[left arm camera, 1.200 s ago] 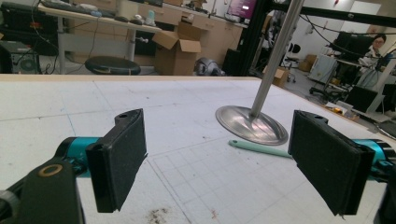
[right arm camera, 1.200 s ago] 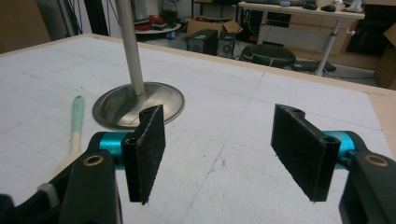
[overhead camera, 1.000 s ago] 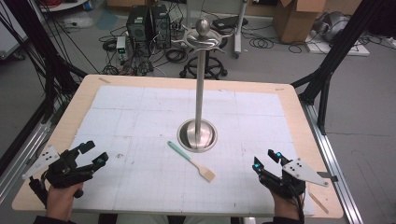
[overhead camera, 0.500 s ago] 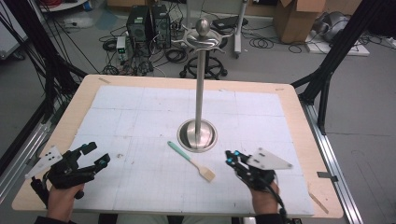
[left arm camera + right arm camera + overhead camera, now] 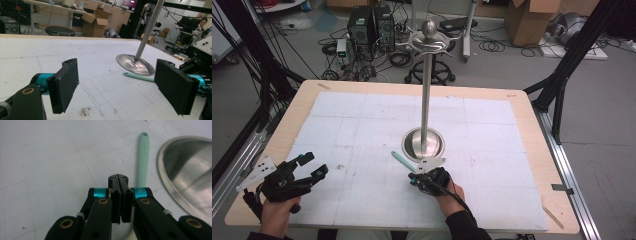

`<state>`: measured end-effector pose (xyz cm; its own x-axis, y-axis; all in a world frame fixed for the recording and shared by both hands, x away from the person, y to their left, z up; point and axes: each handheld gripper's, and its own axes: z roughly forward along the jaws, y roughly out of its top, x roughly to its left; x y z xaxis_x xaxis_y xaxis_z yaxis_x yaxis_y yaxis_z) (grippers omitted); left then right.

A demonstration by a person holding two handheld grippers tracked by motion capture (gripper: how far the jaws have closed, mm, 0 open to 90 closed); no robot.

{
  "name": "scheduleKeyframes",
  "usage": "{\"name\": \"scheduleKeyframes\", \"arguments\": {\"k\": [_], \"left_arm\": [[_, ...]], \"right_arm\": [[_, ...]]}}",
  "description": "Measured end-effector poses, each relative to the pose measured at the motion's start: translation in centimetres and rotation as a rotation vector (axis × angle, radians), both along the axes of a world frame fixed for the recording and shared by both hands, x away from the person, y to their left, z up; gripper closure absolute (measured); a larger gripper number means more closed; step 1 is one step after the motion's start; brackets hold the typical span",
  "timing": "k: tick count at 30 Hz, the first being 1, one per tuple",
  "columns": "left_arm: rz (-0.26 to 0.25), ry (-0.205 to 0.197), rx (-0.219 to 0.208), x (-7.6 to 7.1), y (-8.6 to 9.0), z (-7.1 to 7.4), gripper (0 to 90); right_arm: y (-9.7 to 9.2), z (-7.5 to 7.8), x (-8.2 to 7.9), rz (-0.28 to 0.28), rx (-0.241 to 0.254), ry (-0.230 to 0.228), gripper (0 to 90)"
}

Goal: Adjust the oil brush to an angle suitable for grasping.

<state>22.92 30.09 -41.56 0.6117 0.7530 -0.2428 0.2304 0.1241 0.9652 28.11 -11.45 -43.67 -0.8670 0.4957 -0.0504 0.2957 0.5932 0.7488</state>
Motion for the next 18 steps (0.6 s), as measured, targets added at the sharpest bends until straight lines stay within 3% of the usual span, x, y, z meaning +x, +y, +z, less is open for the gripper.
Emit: {"name": "scheduleKeyframes", "arguments": {"k": [4, 12, 18], "left_arm": [[-0.006, 0.005, 0.009, 0.1, -0.2, 0.0, 20.4], [0.001, 0.005, 0.006, 0.0, -0.1, 0.0, 20.4], [0.002, 0.008, 0.006, 0.1, 0.0, 0.0, 20.4]], "right_arm": [[-1.5, -0.4, -0.1, -0.005, -0.033, 0.027, 89.1], [-3.3, -0.4, -0.5, -0.015, 0.007, 0.069, 89.2], [-4.8, 0.0, -1.2, -0.023, -0.022, 0.068, 89.2]]}}
